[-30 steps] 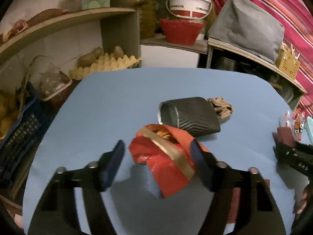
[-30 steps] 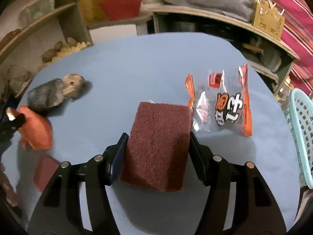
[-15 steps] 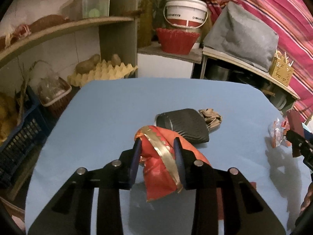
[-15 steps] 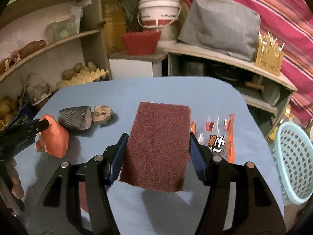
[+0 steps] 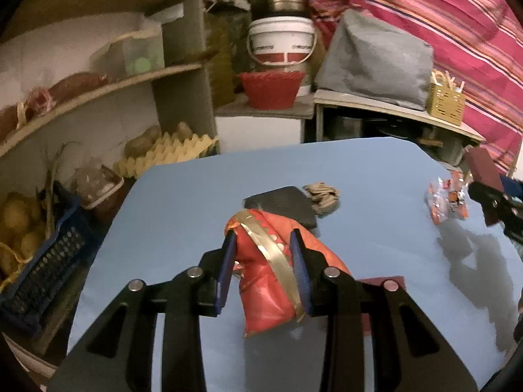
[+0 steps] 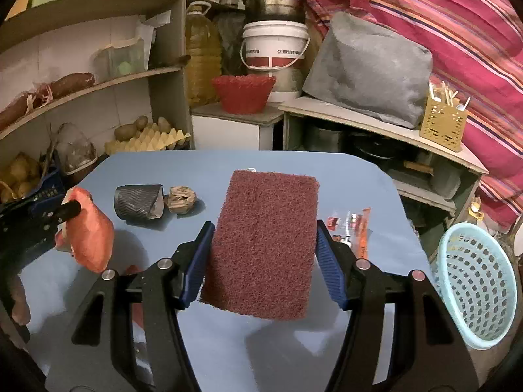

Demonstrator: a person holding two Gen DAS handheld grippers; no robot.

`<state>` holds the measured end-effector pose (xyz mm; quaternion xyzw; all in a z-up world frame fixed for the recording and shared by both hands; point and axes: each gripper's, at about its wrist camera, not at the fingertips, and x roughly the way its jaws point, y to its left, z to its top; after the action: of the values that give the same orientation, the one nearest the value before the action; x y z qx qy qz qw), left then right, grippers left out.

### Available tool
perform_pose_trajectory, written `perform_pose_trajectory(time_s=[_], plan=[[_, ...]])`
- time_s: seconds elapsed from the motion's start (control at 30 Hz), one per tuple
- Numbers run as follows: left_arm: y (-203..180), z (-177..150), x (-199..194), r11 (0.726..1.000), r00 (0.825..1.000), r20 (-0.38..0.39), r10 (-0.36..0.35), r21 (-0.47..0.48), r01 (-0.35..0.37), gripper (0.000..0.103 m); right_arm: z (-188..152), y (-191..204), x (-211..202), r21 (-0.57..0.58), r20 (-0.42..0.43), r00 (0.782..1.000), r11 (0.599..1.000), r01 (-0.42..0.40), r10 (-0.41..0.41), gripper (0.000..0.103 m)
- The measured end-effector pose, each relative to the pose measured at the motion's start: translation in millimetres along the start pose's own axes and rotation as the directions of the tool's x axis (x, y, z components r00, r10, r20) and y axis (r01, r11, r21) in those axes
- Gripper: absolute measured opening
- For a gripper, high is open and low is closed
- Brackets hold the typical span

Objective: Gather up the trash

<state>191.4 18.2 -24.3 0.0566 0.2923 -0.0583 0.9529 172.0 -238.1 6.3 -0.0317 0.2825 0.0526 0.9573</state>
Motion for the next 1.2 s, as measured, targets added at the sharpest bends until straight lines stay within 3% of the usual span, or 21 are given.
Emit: perform_pose_trajectory(time_s=[0.27, 0.5, 0.77, 1.0, 1.2], plan=[[-8.2, 0.7, -6.6, 0.998, 0.998, 0.023, -0.059, -0.024, 0.060, 0.035, -3.4, -14.1, -6.4, 0.020, 0.001, 1.000, 1.000, 0.009, -0.009, 0.061], [-18.8, 5.9, -10.5, 0.998, 0.998, 0.030, -0.060, 0.004, 0.060, 0.035, -2.5, -23.4, -11.7, 0.035, 0.013, 1.000, 0.999, 0.003, -0.004, 0.061], [-25.7, 1.6, -1.4, 0.999, 0.999, -0.009, -0.038, 0.034, 0.038, 0.050, -5.4, -36.5, -11.4, 0.056, -0.001, 1.000, 0.998, 0.007, -0.007, 0.061], [-9.9, -1.6, 8.9, 1.000, 0.998, -0.049, -0.027, -0.002, 0.027, 0.062, -5.6, -39.7, -9.3, 0.066, -0.010, 1.000, 0.998, 0.005, -0.005, 0.061], [1.8, -2.3, 18.0, 1.000, 0.996, -0.084, -0.002, -0.026, 0.000, 0.062, -5.9, -37.2, -7.0, 0.055, -0.017, 1.000, 0.999, 0.001, 0.000, 0.061]])
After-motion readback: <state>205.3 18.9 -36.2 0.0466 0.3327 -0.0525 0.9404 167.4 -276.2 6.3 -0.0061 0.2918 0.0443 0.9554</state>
